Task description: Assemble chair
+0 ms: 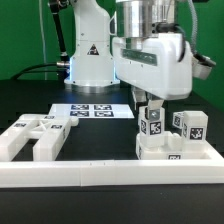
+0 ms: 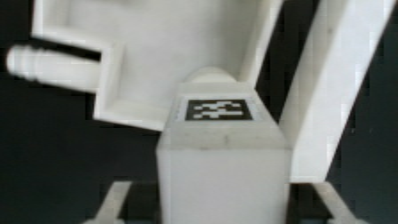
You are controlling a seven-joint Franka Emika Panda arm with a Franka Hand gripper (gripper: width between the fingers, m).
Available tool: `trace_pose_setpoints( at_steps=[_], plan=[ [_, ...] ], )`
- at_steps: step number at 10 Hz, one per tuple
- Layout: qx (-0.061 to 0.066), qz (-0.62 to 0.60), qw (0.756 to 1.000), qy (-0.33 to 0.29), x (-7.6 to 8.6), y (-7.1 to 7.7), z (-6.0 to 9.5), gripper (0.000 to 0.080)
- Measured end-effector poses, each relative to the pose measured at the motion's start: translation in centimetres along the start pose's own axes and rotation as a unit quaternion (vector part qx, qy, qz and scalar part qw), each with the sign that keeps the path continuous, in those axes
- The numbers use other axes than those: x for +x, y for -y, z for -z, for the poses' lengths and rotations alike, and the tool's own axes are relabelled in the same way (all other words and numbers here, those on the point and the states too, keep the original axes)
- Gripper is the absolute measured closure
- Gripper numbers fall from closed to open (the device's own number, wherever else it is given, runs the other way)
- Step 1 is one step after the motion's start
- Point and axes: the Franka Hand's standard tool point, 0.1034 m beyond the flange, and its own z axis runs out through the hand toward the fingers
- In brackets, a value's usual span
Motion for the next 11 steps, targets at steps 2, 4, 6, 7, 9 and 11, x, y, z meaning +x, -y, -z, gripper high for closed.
trace_pose_setpoints(
  at_steps=[2, 4, 6, 7, 9, 11],
  plan=[
    [0.001, -0.084, 0.996, 0.001, -0.15, 0.06, -0.01, 0.0509],
    [0.002, -0.133, 0.991, 0.003, -0.15, 0.05, -0.02, 0.0509],
    [0.002, -0.127, 0.992, 0.003, -0.18, 0.05, -0.05, 0.0509],
    [0.002, -0.104, 0.995, 0.003, -0.21, 0.03, -0.06, 0.0328],
    [0.0, -0.014, 1.0, 0.004, -0.58, -0.09, -0.2, 0.0213],
    [0.003, 0.115, 0.993, 0.003, -0.68, 0.03, -0.11, 0.0154]
  ],
)
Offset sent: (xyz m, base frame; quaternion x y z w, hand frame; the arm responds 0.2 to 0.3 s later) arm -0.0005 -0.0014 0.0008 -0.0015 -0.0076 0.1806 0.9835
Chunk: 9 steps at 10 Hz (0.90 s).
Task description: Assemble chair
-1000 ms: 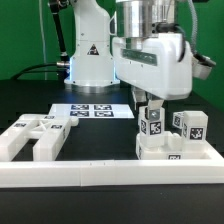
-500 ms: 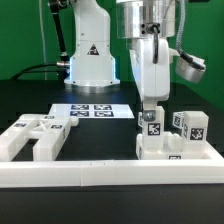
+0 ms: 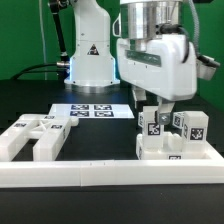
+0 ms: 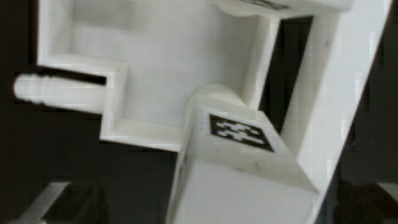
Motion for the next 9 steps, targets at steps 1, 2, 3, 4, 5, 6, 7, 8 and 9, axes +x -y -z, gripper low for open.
trace_pose_setpoints(
  at_steps=[1, 2, 3, 4, 5, 6, 7, 8, 9],
  plan=[
    [0.0, 0.055, 0.998, 0.0, -0.05, 0.02, -0.01, 0.0154],
    [0.0, 0.095, 0.996, 0.0, -0.11, 0.03, -0.02, 0.015],
    [0.0, 0.16, 0.987, 0.001, -0.25, 0.07, -0.03, 0.015],
    [0.001, 0.191, 0.982, 0.001, -0.31, 0.11, 0.0, 0.015],
    [0.0, 0.244, 0.97, 0.001, -0.28, 0.09, -0.02, 0.015],
    [0.0, 0.281, 0.96, 0.001, -0.3, 0.09, -0.02, 0.015],
    [0.0, 0.31, 0.951, 0.001, -0.38, 0.11, -0.04, 0.015],
    [0.0, 0.332, 0.943, 0.001, -0.35, 0.1, -0.04, 0.015],
    [0.001, 0.381, 0.925, 0.001, -0.17, 0.06, -0.02, 0.015]
  ],
)
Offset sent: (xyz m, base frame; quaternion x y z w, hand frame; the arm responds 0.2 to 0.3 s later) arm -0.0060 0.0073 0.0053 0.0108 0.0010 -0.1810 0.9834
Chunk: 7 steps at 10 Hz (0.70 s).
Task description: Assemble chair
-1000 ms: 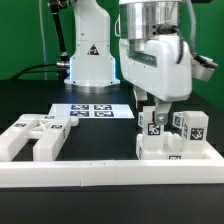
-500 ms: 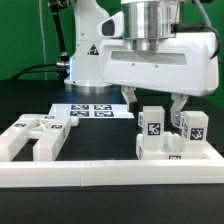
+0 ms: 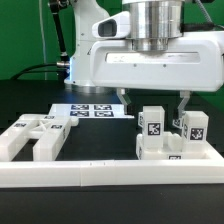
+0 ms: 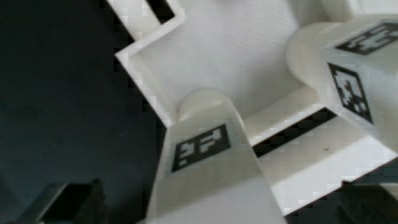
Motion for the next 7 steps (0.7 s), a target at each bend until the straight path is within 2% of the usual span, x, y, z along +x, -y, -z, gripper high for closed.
trace_pose_setpoints(
  at_steps=[1, 2, 3, 4, 5, 7],
  plan=[
    [0.0, 0.028, 1.0, 0.0, 0.06, -0.11, 0.01, 0.015],
    [0.0, 0.048, 0.999, 0.0, 0.09, -0.17, 0.01, 0.0237],
    [-0.001, 0.087, 0.996, 0.0, 0.13, -0.26, 0.01, 0.0372],
    [-0.001, 0.078, 0.997, 0.0, 0.13, -0.27, 0.01, 0.0372],
    [-0.001, 0.077, 0.997, 0.0, 0.14, -0.27, 0.01, 0.0509],
    [-0.001, 0.054, 0.999, 0.0, 0.13, -0.28, 0.0, 0.0509]
  ],
)
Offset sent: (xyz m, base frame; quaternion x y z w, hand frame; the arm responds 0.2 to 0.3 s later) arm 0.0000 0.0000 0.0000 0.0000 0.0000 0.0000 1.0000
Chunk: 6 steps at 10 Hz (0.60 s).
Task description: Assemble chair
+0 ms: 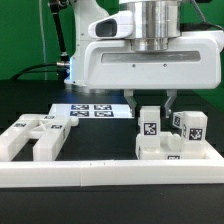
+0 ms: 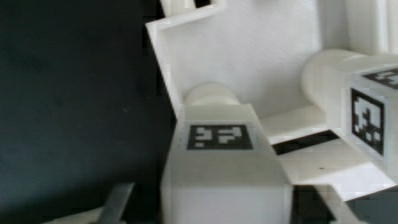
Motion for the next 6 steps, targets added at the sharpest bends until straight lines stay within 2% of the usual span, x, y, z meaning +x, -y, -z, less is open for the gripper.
trace_pose_setpoints(
  at_steps=[3, 5, 6],
  plan=[
    [0.001, -0.161, 0.987, -0.003, 0.73, -0.49, -0.01, 0.0509],
    [-0.001, -0.29, 0.957, -0.002, 0.81, -0.33, -0.08, 0.0509],
    [0.002, -0.353, 0.936, -0.002, 0.89, -0.34, -0.11, 0.0509]
  ],
)
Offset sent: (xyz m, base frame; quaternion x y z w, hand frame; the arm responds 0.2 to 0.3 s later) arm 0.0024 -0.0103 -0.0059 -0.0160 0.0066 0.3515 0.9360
